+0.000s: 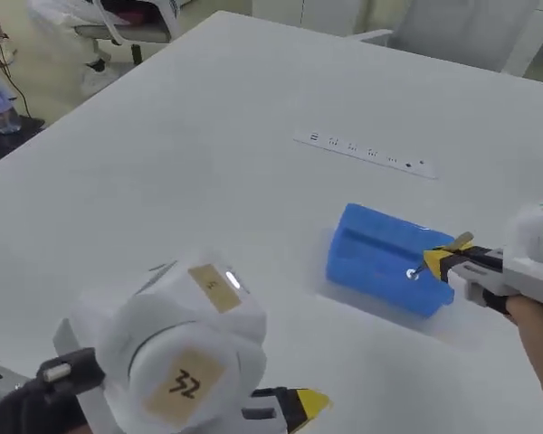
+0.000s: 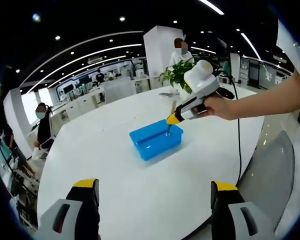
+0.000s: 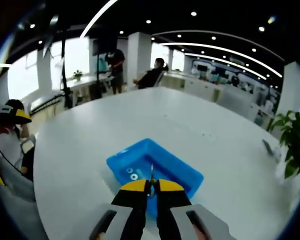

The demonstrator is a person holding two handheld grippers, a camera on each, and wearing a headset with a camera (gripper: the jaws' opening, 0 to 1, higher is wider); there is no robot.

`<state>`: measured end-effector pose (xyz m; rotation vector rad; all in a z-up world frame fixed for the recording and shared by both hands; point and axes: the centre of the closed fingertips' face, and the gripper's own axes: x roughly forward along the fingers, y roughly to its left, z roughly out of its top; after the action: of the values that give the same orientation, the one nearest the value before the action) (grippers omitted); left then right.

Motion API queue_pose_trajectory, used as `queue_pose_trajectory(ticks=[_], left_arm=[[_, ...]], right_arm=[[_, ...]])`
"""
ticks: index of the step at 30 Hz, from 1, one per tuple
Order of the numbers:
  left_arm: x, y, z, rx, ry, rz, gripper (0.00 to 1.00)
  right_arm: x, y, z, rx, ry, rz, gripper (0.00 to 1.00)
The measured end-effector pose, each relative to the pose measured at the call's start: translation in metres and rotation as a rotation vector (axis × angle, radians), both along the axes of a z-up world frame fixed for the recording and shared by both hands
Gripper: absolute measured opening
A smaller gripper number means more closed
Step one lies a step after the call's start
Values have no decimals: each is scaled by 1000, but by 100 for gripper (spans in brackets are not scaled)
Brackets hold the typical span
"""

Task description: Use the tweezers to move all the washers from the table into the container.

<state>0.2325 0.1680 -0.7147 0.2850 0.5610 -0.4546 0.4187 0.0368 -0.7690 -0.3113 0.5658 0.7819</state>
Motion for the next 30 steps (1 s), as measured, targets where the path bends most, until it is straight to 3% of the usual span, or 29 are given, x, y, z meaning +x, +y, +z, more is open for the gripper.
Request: queue_pose_trajectory(ticks=[5, 10, 22, 30], left_arm=[[3, -4, 3, -2, -2, -14, 92], [4, -11, 8, -38, -7, -29, 89], [1, -19, 9, -36, 0, -44, 86], [0, -21, 9, -43, 1, -59, 78]], right_arm=[[4, -1, -16, -66, 4, 22, 2], [5, 0, -25, -75, 30, 32, 2], [15, 1, -47, -101, 79, 47, 3], [13, 2, -43, -87, 88, 41, 3]])
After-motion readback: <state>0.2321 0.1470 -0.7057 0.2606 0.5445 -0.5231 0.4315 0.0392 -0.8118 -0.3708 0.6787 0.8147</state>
